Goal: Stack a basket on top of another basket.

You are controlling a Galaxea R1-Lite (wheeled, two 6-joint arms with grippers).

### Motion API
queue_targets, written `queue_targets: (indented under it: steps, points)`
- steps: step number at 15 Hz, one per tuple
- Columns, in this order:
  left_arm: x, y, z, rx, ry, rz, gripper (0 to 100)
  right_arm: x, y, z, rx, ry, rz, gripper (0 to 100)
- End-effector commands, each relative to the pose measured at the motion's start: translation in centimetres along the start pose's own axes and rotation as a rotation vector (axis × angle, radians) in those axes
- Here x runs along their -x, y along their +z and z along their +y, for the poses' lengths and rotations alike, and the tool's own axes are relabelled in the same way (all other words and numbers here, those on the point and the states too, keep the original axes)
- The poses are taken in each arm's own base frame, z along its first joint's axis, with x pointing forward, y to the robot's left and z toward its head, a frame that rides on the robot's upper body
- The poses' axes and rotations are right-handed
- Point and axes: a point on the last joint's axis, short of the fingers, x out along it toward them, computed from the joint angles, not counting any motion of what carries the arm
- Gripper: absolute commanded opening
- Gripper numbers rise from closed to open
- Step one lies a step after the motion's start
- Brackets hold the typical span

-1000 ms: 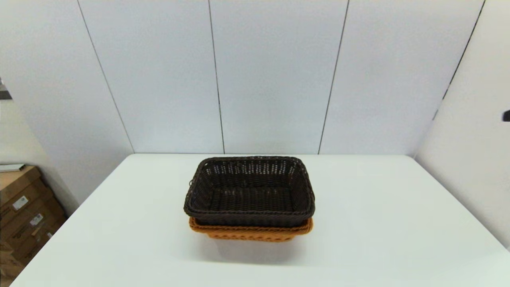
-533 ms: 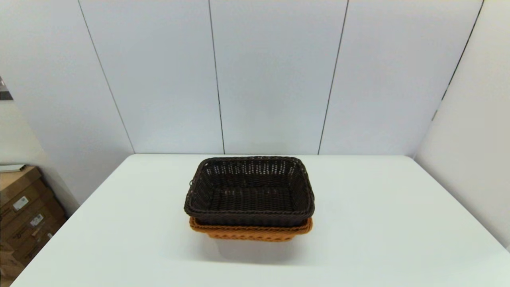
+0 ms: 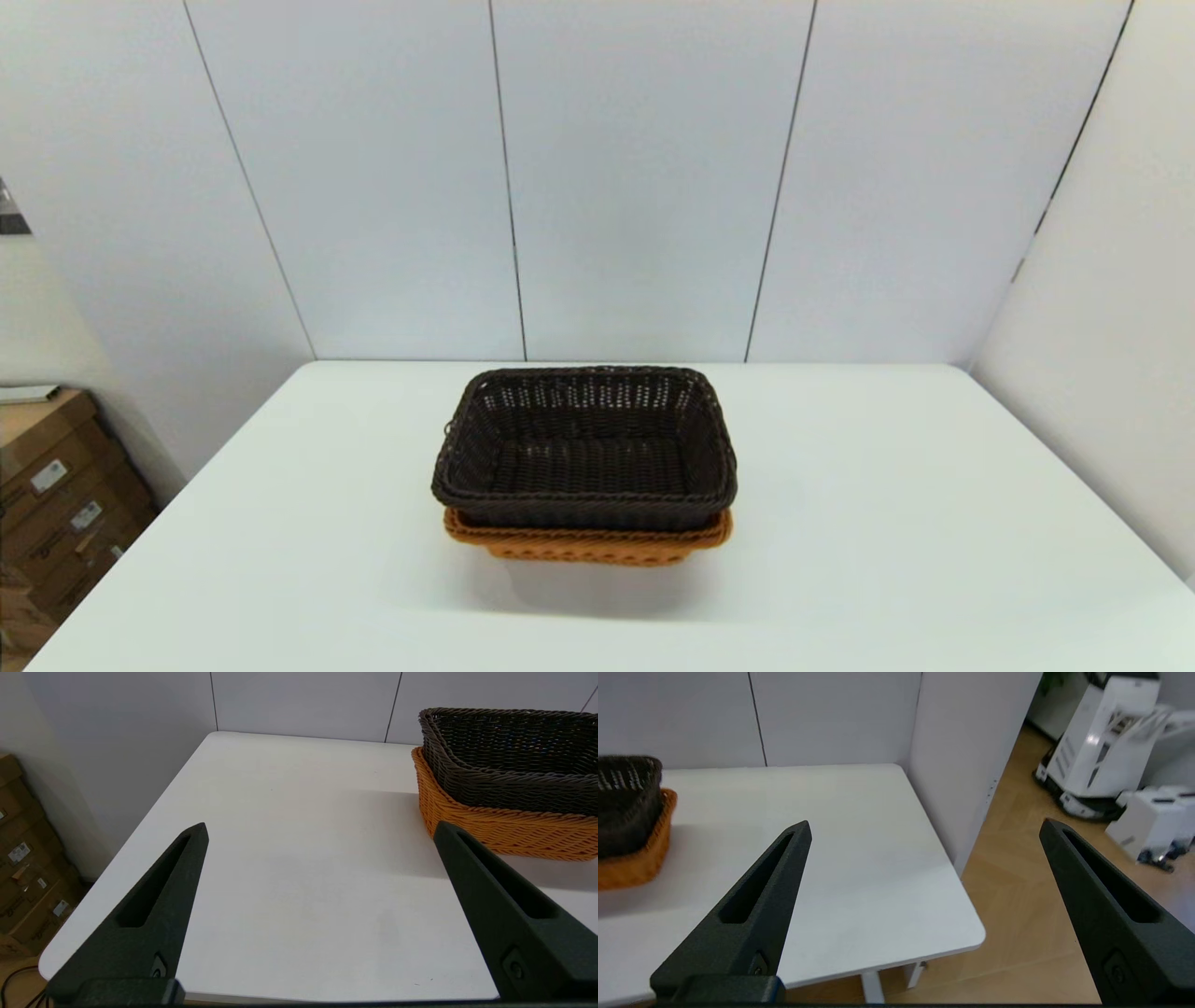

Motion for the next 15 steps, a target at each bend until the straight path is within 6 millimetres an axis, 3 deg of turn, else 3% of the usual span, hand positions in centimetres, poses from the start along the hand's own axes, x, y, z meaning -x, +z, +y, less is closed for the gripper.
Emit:
queue_targets:
  steps: [1, 4, 6, 8, 11, 15]
  points:
    - [0.0, 0.0, 0.0, 0.001, 0.001, 0.0, 100, 1.9, -5.9, 0.1, 0.037, -0.002, -0.079, 100]
    - [0.0, 0.0, 0.0, 0.001, 0.001, 0.0, 100, -2.4, -7.1, 1.7, 0.056, 0.032, -0.097, 100]
    - [0.0, 0.0, 0.0, 0.001, 0.001, 0.0, 100, -6.7, -9.3, 3.3, 0.09, 0.014, -0.179, 100]
    - [0.0, 0.0, 0.0, 0.001, 0.001, 0.0, 100, -9.1, -12.1, 4.4, 0.116, 0.014, -0.192, 100]
    - [0.0, 0.0, 0.0, 0.001, 0.001, 0.0, 100, -10.5, -14.8, 5.2, 0.107, 0.054, -0.121, 100]
    - [0.0, 0.0, 0.0, 0.001, 0.001, 0.0, 100, -10.3, -15.3, 5.7, 0.031, 0.271, -0.075, 100]
